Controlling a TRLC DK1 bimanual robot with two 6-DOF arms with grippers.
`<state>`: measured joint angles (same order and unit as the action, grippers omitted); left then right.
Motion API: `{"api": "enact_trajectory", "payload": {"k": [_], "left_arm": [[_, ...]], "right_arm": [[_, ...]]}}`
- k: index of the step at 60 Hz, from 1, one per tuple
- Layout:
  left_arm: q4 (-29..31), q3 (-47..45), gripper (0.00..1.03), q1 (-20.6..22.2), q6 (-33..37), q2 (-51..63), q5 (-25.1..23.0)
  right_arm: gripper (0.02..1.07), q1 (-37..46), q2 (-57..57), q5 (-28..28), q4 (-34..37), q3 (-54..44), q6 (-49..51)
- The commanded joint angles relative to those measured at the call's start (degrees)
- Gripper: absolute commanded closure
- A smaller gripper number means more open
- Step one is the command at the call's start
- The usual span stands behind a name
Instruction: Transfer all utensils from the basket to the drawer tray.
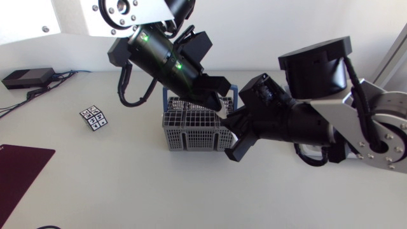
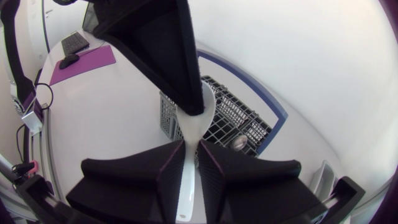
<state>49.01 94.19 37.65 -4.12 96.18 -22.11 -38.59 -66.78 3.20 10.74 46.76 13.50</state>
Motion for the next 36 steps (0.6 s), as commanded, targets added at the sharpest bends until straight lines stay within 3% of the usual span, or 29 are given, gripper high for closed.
{"api": "enact_trajectory", "payload": {"k": [1, 6, 16, 25, 36], "left_arm": [[0.8, 1.7, 0.94, -0.7, -1.0, 0.3, -0.7], [0.8, 2.0, 0.82, -1.0, -1.0, 0.1, -1.8], [0.8, 2.2, 0.72, -2.1, -1.1, -0.6, -3.6], [0.6, 2.3, 0.56, -2.8, -1.1, -2.1, -4.2], [-0.9, 2.2, 0.49, -4.9, -1.1, -3.6, -4.3]], "right_arm": [[0.94, -0.3, -0.1, -0.2, 0.1, -1.9, 0.8], [0.96, -0.3, 0.0, 1.1, 0.4, -2.0, 0.8], [0.96, -0.3, 0.1, 2.0, 1.2, -2.6, 1.0], [0.96, -0.2, 0.2, 2.9, 1.9, -2.8, 1.2], [0.96, 2.6, 2.6, 6.4, 4.2, -3.6, 2.8]]}}
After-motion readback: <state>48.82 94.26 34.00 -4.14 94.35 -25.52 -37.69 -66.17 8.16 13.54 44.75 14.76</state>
